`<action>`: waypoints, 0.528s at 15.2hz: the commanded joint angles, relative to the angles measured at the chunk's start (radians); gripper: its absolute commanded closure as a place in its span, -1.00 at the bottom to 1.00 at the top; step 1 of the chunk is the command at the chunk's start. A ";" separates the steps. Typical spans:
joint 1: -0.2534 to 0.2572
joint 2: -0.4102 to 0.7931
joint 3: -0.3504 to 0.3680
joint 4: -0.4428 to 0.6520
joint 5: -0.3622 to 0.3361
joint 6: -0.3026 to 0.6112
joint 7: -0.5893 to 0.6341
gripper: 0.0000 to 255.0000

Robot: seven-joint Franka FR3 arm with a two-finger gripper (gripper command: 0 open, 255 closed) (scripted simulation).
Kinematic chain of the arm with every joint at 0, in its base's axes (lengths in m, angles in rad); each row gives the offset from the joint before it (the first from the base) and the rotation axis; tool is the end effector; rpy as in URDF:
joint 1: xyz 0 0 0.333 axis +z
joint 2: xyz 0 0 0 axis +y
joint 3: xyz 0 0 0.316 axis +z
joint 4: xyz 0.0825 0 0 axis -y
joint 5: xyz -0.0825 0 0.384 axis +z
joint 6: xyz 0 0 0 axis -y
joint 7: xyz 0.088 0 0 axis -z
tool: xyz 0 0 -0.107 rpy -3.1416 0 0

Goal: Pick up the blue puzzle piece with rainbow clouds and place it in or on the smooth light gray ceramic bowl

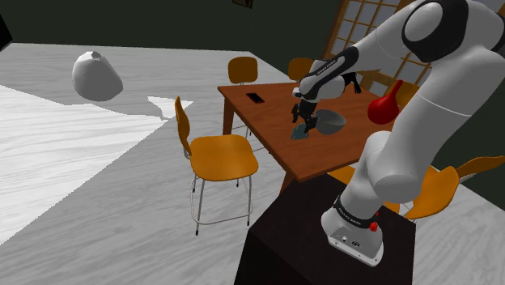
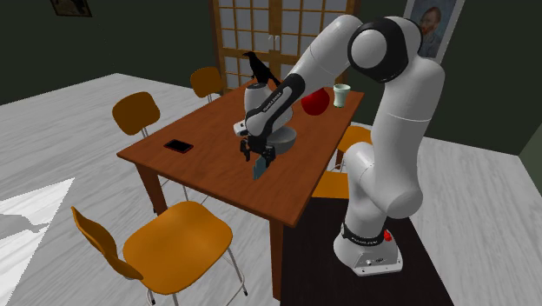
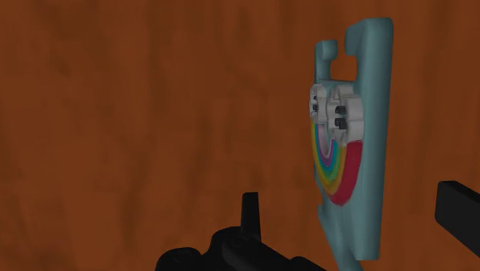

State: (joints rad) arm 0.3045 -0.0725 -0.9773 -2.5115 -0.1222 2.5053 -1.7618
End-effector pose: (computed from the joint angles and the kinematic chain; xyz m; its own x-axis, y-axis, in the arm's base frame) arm 0.3655 -0.2867 0.2987 0.3755 0.9266 -0.0227 0.9266 -0.3747 0.0328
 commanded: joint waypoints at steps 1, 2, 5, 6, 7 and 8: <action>0.000 0.001 0.000 0.000 0.001 0.001 -0.001 -1.00; 0.000 0.001 0.000 0.000 0.001 0.001 -0.001 -1.00; 0.000 0.001 0.000 0.000 0.001 0.001 0.000 1.00; 0.000 0.001 0.000 0.000 0.001 0.001 0.000 1.00; 0.000 0.001 0.000 0.000 0.001 0.001 0.000 1.00; 0.000 0.001 0.000 0.000 0.001 0.001 0.000 1.00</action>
State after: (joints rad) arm 0.3046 -0.0722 -0.9776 -2.5121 -0.1215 2.5052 -1.7622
